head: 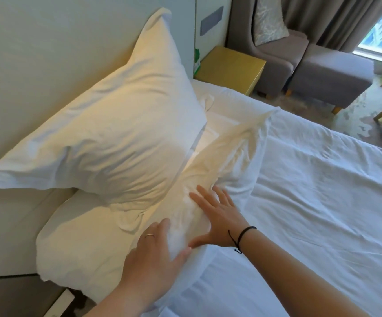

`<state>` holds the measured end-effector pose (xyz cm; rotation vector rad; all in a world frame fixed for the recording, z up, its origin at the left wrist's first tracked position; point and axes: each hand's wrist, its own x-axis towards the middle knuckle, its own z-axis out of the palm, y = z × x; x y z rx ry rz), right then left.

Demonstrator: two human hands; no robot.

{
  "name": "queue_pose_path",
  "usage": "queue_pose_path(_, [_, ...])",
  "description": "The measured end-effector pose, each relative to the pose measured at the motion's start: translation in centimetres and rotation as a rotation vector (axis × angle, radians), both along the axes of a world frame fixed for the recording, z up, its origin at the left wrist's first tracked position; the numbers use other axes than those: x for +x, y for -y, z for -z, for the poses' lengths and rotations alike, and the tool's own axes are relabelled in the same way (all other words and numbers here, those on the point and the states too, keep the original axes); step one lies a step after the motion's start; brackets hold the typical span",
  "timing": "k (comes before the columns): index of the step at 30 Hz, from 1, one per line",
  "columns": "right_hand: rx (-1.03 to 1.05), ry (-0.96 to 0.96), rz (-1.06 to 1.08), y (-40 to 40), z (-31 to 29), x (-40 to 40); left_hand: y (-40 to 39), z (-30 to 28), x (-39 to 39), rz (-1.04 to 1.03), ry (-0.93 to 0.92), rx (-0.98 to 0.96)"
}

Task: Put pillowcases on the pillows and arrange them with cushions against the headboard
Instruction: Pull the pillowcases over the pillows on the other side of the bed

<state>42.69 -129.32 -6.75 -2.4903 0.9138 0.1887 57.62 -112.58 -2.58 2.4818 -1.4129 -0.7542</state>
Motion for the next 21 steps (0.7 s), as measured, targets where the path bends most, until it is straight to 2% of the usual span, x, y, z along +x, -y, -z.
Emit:
queue_pose_path(3, [-0.211, -0.119, -0.17, 1.4, -0.1, 1.3, -0.5, 0.8, 0.2, -0.002, 0.098, 0.266])
queue_pose_path(5, [-0.28, -0.185, -0.292, 2.3, 0.0, 2.1, -0.7, 1.4, 1.1, -0.061, 0.104, 0.315])
queue_pose_path(9, [-0.406, -0.249, -0.433, 3.4, 1.1, 3.1, -1.5, 2.5, 2.3, -0.091, 0.188, 0.264])
queue_pose_path(14, [-0.507, -0.198, -0.404, 3.5, 1.7, 4.5, -2.7, 3.3, 2.7, -0.062, 0.277, 0.168])
queue_pose_path(21, [-0.424, -0.463, -0.376, 2.7, 0.4, 6.7, -3.9, 4.4, 1.9, 0.075, 0.318, 0.15])
